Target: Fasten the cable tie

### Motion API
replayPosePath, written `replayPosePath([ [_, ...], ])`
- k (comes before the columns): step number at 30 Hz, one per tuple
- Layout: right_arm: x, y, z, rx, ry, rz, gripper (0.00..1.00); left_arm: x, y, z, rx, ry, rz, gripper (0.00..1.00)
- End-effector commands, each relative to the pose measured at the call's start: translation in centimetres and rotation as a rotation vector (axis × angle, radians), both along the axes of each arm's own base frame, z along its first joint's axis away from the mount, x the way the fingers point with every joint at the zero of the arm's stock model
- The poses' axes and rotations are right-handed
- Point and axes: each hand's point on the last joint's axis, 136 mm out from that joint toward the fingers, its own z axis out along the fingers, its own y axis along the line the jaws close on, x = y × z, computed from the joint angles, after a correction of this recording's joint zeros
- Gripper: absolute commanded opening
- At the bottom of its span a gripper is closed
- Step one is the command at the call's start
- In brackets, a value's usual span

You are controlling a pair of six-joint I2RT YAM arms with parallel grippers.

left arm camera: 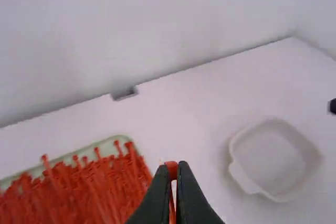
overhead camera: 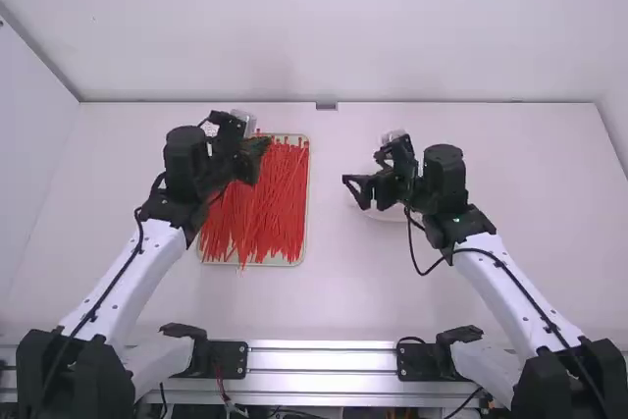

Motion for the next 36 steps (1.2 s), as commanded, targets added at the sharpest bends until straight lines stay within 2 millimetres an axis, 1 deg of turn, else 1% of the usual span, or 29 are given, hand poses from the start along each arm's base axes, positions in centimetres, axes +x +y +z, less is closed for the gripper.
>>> replayPosePath([
  [1, -0.4, 1.2, 2.4, 0.032, -0.070, 0.093, 0.99, -1.0, -1.6, 3.1, -0.045, -0.063, -0.106, 0.02],
  [5, -0.6, 1.6, 3.2, 0.051, -0.107, 0.130, 0.99, -1.8, -2.6, 5.0, -0.066, -0.099, -0.187, 0.02],
  [7, -1.0, 2.1, 4.0, 0.062, -0.146, 0.174, 0.99, -2.7, -3.6, 6.5, -0.081, -0.141, -0.273, 0.01],
  [8, -1.1, 2.2, 4.1, 0.064, -0.152, 0.180, 0.99, -2.8, -3.7, 6.6, -0.083, -0.145, -0.280, 0.02],
  [9, -1.3, 2.4, 4.5, 0.077, -0.168, 0.202, 0.99, -3.3, -4.2, 7.5, -0.095, -0.173, -0.325, 0.01],
  [13, -2.0, 3.1, 5.9, 0.115, -0.220, 0.269, 0.99, -4.6, -5.2, 9.6, -0.147, -0.235, -0.425, 0.01],
  [16, -2.5, 3.5, 6.6, 0.133, -0.248, 0.308, 0.99, -5.4, -5.6, 10.5, -0.168, -0.261, -0.474, 0.01],
  [20, -3.6, 4.1, 8.0, 0.165, -0.311, 0.393, 0.99, -7.1, -6.5, 12.0, -0.192, -0.313, -0.580, 0.01],
  [23, -4.0, 4.3, 8.6, 0.176, -0.341, 0.423, 0.99, -7.9, -7.2, 12.5, -0.200, -0.333, -0.623, 0.02],
  [26, -5.0, 4.6, 9.4, 0.197, -0.381, 0.487, 0.99, -9.3, -8.9, 13.1, -0.204, -0.372, -0.683, 0.02],
  [27, -5.0, 4.6, 9.4, 0.197, -0.381, 0.487, 0.99, -9.3, -8.9, 13.1, -0.204, -0.372, -0.683, 0.02],
  [28, -5.5, 4.7, 9.8, 0.207, -0.399, 0.521, 0.99, -9.7, -9.6, 13.3, -0.207, -0.382, -0.703, 0.01],
  [33, -6.5, 4.9, 10.3, 0.222, -0.426, 0.580, 0.99, -10.3, -10.7, 13.1, -0.190, -0.412, -0.745, 0.01],
  [34, -6.5, 4.9, 10.4, 0.223, -0.433, 0.581, 0.99, -10.3, -10.8, 13.0, -0.192, -0.412, -0.749, 0.02],
  [36, -6.5, 4.9, 10.6, 0.227, -0.438, 0.580, 0.99, -10.9, -11.1, 13.1, -0.193, -0.432, -0.793, 0.02],
])
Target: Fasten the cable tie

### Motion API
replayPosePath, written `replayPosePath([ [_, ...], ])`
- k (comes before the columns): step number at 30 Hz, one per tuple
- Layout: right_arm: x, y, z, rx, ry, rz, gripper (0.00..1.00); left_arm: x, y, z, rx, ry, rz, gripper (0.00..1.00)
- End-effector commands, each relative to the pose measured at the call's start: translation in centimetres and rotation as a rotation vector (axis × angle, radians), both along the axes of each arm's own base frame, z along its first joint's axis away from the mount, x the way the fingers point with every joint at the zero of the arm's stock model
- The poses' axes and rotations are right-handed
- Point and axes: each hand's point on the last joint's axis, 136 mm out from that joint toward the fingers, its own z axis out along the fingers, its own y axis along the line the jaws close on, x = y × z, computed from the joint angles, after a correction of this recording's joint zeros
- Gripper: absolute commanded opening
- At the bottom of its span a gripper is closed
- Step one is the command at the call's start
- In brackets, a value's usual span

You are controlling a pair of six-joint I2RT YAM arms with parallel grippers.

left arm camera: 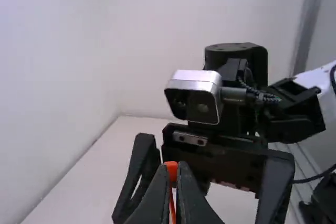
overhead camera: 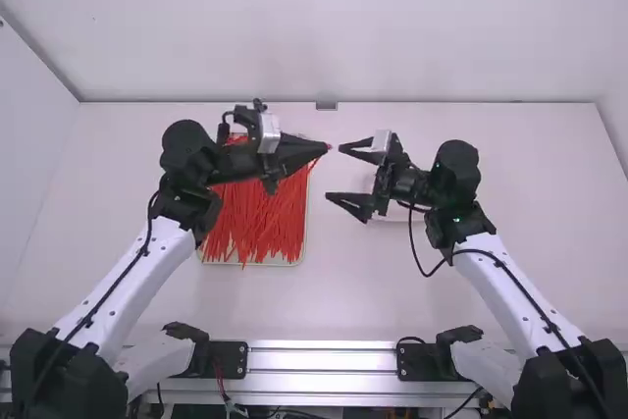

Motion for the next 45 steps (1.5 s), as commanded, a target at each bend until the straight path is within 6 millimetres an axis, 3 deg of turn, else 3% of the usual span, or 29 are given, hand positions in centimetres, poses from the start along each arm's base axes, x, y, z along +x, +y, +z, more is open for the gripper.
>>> replayPosePath([
  [1, -0.5, 0.2, 1.7, 0.016, -0.045, 0.041, 0.99, -1.4, -0.5, 1.0, 0.002, -0.071, -0.084, 0.01],
  [4, -1.0, 0.3, 2.0, 0.022, -0.070, 0.075, 1.00, -2.1, -0.6, 1.7, -0.018, -0.087, -0.136, 0.02],
  [8, -2.2, 0.4, 2.7, 0.034, -0.122, 0.142, 0.96, -1.0, -0.6, 2.5, -0.071, -0.066, -0.112, 0.02],
  [18, -2.2, 0.3, 3.5, 0.047, -0.184, 0.134, 0.96, -1.5, -0.6, 4.9, -0.214, -0.084, -0.184, 0.01],
  [22, -2.2, 0.3, 3.9, 0.054, -0.213, 0.133, 0.97, -0.7, -0.4, 5.2, -0.271, -0.065, -0.172, 0.02],
  [33, -1.2, 1.3, 4.3, 0.066, -0.213, 0.050, 0.98, 0.8, -3.5, 5.9, -0.174, -0.020, -0.260, 0.02],
  [37, -1.1, 1.3, 4.3, 0.066, -0.214, 0.048, 0.91, 1.2, -3.9, 6.1, -0.147, -0.035, -0.256, 0.01],
  [39, -0.8, 1.0, 4.3, 0.065, -0.214, 0.036, 0.78, 1.0, -4.0, 6.1, -0.149, -0.051, -0.259, 0.02],
  [42, -0.7, 0.8, 4.3, 0.065, -0.206, 0.031, 0.66, 0.7, -4.0, 6.0, -0.155, -0.071, -0.264, 0.02],
  [45, -0.4, 0.5, 4.4, 0.069, -0.190, 0.017, 0.64, 0.3, -3.9, 6.2, -0.167, -0.077, -0.270, 0.02],
])
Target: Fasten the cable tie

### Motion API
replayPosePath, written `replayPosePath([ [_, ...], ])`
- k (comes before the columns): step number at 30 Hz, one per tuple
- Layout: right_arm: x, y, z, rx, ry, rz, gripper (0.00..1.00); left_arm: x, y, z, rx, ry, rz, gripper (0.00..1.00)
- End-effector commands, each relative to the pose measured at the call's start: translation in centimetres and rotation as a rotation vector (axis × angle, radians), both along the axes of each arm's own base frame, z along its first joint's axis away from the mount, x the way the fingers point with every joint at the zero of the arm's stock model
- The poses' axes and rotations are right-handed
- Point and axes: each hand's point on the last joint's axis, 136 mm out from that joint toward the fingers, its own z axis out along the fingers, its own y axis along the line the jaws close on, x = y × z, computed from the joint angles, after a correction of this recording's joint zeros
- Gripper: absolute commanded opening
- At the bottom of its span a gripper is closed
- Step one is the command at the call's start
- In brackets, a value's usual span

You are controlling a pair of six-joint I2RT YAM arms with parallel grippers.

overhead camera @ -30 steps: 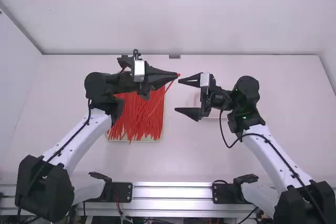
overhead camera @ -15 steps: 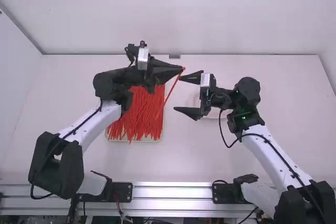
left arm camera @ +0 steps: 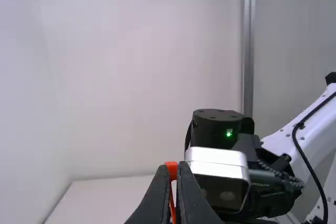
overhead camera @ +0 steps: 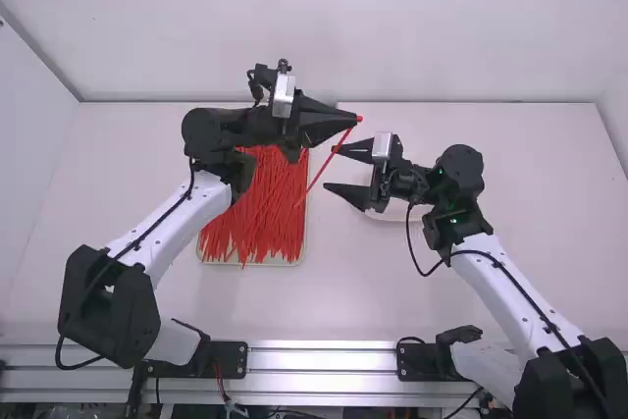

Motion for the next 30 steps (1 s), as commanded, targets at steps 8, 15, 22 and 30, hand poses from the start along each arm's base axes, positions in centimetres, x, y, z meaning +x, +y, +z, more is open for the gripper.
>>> replayPosePath([
  [8, 0.38, -0.21, 1.53, 0.015, -0.021, -0.010, 0.61, -1.24, -1.04, -0.16, -0.015, -0.030, -0.030, 0.02],
  [15, 0.10, -0.01, 1.52, 0.014, -0.022, 0.003, 0.26, -1.25, -0.78, -0.56, -0.027, -0.041, -0.019, 0.02],
  [22, -0.13, 0.57, 1.67, 0.020, -0.025, 0.005, 0.00, -1.57, -1.06, -0.41, -0.034, -0.033, -0.030, 0.02],
  [30, 0.48, -0.06, 1.35, 0.018, 0.020, -0.016, 0.00, -0.84, -0.64, -0.50, -0.036, -0.009, -0.007, 0.16],
])
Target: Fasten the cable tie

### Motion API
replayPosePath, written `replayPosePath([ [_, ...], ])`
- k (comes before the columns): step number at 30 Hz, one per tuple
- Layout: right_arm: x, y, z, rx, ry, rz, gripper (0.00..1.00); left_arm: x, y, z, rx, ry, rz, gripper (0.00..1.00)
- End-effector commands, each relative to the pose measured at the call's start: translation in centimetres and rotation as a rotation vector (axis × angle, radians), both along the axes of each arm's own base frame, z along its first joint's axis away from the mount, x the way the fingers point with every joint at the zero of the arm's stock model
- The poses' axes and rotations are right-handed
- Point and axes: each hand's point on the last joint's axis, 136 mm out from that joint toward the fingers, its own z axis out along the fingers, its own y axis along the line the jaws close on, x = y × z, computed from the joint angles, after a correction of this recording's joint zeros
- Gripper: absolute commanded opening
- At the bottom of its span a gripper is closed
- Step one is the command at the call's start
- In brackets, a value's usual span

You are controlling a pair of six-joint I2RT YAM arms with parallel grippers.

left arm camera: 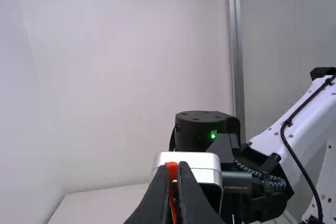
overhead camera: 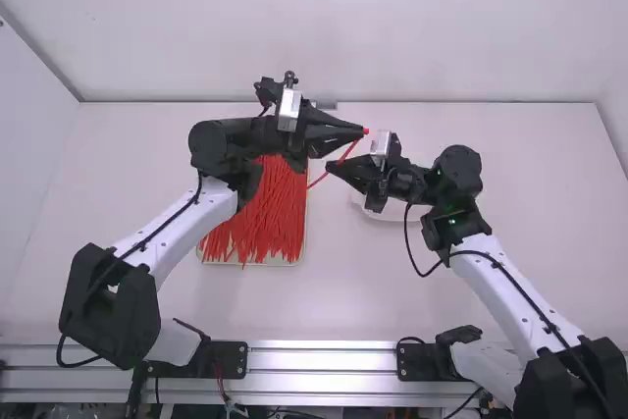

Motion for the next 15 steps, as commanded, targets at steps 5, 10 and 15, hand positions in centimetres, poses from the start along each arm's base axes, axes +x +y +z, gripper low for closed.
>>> replayPosePath([
  [5, 1.0, -1.2, 0.6, -0.005, 0.029, -0.021, 0.00, 2.7, 2.1, 0.2, -0.024, 0.074, 0.092, 0.33],
  [10, 1.7, -2.5, 0.2, -0.011, 0.068, -0.044, 0.00, 4.8, 4.7, 0.5, -0.026, 0.105, 0.165, 0.48],
  [15, 2.7, -3.9, 0.3, 0.005, 0.123, -0.089, 0.00, 6.8, 7.0, 1.0, 0.070, 0.139, 0.198, 0.71],
])
